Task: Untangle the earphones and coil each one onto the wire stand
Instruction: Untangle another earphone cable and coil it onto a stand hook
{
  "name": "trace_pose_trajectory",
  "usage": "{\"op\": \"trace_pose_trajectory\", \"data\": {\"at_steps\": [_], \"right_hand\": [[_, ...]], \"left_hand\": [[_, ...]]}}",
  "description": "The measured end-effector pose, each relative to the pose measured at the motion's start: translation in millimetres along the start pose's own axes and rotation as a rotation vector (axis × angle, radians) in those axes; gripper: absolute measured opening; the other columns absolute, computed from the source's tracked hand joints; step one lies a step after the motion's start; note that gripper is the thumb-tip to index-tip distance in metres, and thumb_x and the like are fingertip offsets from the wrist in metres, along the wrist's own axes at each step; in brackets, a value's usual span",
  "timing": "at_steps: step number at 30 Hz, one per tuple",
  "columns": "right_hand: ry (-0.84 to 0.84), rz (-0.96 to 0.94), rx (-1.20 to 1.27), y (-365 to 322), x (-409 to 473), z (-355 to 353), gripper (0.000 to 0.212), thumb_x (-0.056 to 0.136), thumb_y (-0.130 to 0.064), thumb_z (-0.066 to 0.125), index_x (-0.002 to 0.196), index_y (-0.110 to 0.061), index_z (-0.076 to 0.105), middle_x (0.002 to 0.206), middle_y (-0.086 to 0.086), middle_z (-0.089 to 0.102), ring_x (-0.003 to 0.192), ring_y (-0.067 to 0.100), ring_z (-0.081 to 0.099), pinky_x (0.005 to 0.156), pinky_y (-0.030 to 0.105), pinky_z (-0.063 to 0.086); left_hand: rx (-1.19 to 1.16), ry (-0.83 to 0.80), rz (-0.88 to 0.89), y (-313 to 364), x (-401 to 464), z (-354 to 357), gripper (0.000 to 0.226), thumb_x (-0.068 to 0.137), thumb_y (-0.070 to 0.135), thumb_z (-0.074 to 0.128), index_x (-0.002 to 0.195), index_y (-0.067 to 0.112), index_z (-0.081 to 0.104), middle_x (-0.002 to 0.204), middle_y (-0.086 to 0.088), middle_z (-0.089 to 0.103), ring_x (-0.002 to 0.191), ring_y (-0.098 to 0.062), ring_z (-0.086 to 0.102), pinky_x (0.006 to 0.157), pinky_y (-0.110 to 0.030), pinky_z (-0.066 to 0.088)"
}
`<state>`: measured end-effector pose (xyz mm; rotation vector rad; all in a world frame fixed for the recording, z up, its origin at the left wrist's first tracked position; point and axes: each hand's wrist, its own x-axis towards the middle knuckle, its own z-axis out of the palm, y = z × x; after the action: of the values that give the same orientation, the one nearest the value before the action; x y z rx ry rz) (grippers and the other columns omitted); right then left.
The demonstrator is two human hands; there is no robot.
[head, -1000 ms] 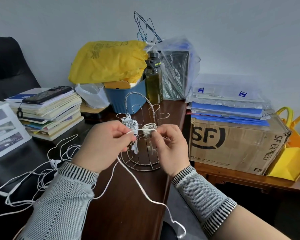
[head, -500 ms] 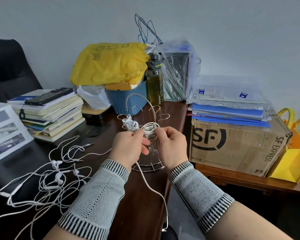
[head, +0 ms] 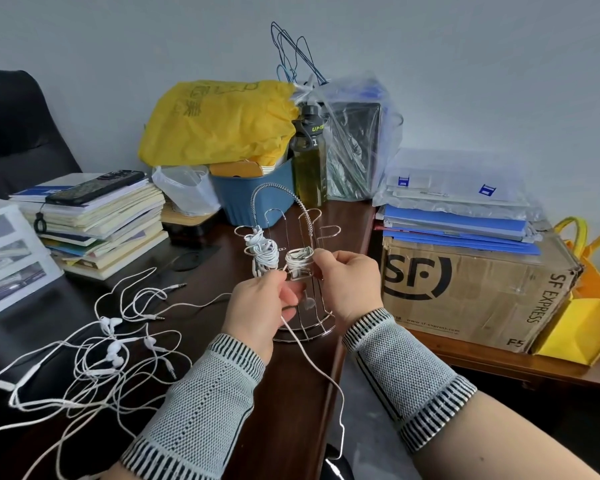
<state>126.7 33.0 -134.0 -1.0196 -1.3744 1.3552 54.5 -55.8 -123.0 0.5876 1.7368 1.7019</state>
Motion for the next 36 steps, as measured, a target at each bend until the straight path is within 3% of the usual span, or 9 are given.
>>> {"op": "trace_pose_trajectory", "data": {"at_steps": [3, 10, 14, 17, 20, 25, 30, 33, 36], "right_hand": [[0.012, 0.003, -0.004, -1, 1, -1, 0.030, 0.080, -0.024, 0.068, 0.068, 0.003, 0.064, 0.056, 0.004, 0.057, 0.044, 0.010, 0.043, 0.053, 0.028, 0.039], [0.004, -0.045, -0.033, -3, 3, -2, 0.015, 0.078, -0.018, 0.068, 0.067, -0.012, 0.059, 0.066, 0.006, 0.064, 0.057, 0.015, 0.053, 0.064, 0.035, 0.048], [0.013, -0.181, -0.059, 2, -3, -4, 0.015, 0.081, -0.011, 0.064, 0.070, -0.016, 0.055, 0.072, 0.004, 0.063, 0.066, 0.016, 0.057, 0.073, 0.043, 0.054], [-0.042, -0.539, -0.157, 12, -13, -11, 0.022, 0.081, -0.002, 0.058, 0.076, -0.023, 0.054, 0.079, -0.003, 0.057, 0.072, 0.009, 0.055, 0.072, 0.034, 0.052], [-0.168, -0.826, -0.295, 20, -19, -15, 0.028, 0.079, 0.005, 0.053, 0.086, -0.018, 0.067, 0.091, -0.001, 0.054, 0.088, 0.006, 0.053, 0.077, 0.018, 0.047], [-0.213, -0.895, -0.397, 27, -14, -17, 0.020, 0.082, -0.011, 0.059, 0.093, -0.021, 0.073, 0.096, -0.005, 0.051, 0.094, 0.016, 0.054, 0.082, 0.031, 0.050], [-0.133, -0.869, -0.394, 36, -13, -16, 0.018, 0.081, -0.028, 0.069, 0.094, -0.016, 0.073, 0.099, -0.005, 0.051, 0.095, 0.008, 0.054, 0.082, 0.015, 0.046], [-0.109, -0.819, -0.333, 39, -17, -17, 0.015, 0.081, -0.019, 0.070, 0.095, -0.014, 0.074, 0.099, -0.004, 0.055, 0.096, 0.000, 0.053, 0.082, 0.004, 0.040], [-0.098, -0.723, -0.259, 38, -17, -18, 0.010, 0.082, -0.021, 0.068, 0.090, -0.016, 0.074, 0.095, -0.005, 0.060, 0.094, 0.002, 0.057, 0.081, 0.012, 0.047]], "left_hand": [[0.022, -0.026, 0.038, -4, -1, -1, 0.051, 0.084, 0.006, 0.045, 0.034, 0.015, 0.046, 0.084, -0.005, 0.076, 0.089, -0.018, 0.072, 0.085, -0.039, 0.054], [0.067, -0.019, 0.064, -13, 3, -1, 0.041, 0.076, 0.004, 0.045, 0.036, 0.015, 0.046, 0.083, 0.001, 0.077, 0.089, -0.016, 0.072, 0.097, -0.045, 0.048], [0.235, 0.022, 0.158, -11, -1, -3, 0.043, 0.079, 0.021, 0.053, 0.037, 0.014, 0.050, 0.071, -0.002, 0.072, 0.075, -0.013, 0.067, 0.082, -0.036, 0.053], [0.602, -0.003, 0.414, -8, -11, -5, 0.046, 0.094, 0.019, 0.047, 0.049, 0.015, 0.052, 0.048, 0.009, 0.054, 0.052, -0.003, 0.051, 0.060, -0.021, 0.039], [0.915, -0.058, 0.652, -9, -17, -6, 0.036, 0.097, 0.020, 0.044, 0.062, 0.019, 0.040, 0.075, 0.010, 0.046, 0.071, -0.011, 0.043, 0.073, -0.028, 0.037], [1.147, -0.123, 0.699, -6, -20, -14, 0.033, 0.097, 0.026, 0.043, 0.066, 0.025, 0.031, 0.090, 0.010, 0.040, 0.078, -0.011, 0.040, 0.071, -0.024, 0.030], [1.105, -0.097, 0.519, -3, -7, -24, 0.027, 0.094, 0.024, 0.047, 0.068, 0.018, 0.049, 0.071, 0.004, 0.055, 0.064, -0.013, 0.051, 0.055, -0.028, 0.034], [0.793, -0.170, 0.314, -1, -1, -32, 0.023, 0.095, 0.018, 0.048, 0.078, 0.013, 0.063, 0.074, 0.003, 0.072, 0.070, -0.012, 0.069, 0.070, -0.032, 0.053], [0.474, -0.240, 0.226, -1, -4, -35, 0.021, 0.095, 0.014, 0.054, 0.078, 0.011, 0.065, 0.070, -0.001, 0.071, 0.062, -0.015, 0.066, 0.072, -0.037, 0.056]]}}
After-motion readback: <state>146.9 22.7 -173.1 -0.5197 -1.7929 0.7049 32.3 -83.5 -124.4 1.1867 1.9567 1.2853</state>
